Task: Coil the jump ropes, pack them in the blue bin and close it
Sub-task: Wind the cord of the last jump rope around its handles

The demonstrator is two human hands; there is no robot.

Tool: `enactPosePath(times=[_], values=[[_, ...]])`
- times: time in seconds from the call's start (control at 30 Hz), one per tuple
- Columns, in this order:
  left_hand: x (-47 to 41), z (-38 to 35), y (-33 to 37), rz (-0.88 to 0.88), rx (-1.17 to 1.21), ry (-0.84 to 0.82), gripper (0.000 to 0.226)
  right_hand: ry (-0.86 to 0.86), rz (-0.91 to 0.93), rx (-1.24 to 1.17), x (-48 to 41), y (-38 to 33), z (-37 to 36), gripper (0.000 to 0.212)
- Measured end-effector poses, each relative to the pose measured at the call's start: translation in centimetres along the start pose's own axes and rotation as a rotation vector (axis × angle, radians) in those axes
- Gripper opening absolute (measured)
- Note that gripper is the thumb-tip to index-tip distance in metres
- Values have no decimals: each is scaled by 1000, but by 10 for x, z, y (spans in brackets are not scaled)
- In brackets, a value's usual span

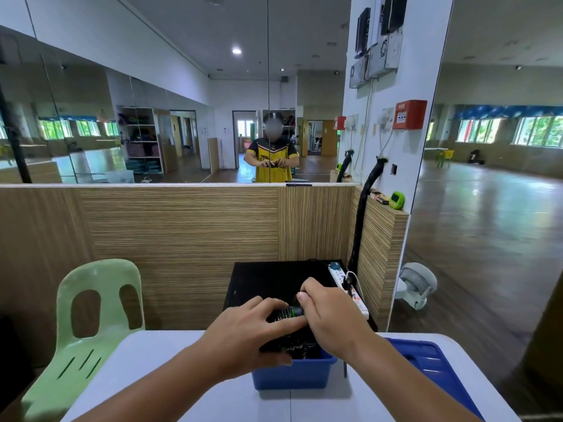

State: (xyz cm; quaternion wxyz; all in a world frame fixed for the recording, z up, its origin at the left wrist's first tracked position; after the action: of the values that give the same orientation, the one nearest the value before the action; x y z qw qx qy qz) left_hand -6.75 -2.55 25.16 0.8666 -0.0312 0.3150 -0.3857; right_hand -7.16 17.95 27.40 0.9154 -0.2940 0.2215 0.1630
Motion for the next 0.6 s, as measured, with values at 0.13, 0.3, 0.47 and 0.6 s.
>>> enactPosePath(times=[0.13,0.3,0.47,0.6], values=[[1,-4,4,-26,-21,20,68,-36,-28,18,0,0,1,21],[-1,-7,5,-68,-29,11,66,-80,112,289,-9,-7,12,27],[-7,-5,3,-34,-27,-68,54,-158,9,256,-9,-23,22,29],[-7,-6,-3,22,-12,-96,49,-175,-79,13,7,-29,20,38]])
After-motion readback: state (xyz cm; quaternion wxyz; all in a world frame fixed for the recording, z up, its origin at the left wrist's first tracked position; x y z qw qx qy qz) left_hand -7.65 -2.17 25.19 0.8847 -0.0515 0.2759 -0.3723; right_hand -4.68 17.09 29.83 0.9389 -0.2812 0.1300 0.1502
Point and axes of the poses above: each hand's wrist, its own x-axis away from the middle knuckle, its own z-axis out of the back of the hand, y = z × x, the point moved 1 cm from there along -x, towards the middle knuckle, and after that the axes turned 7 degrees about y, right-handed, at the moved point
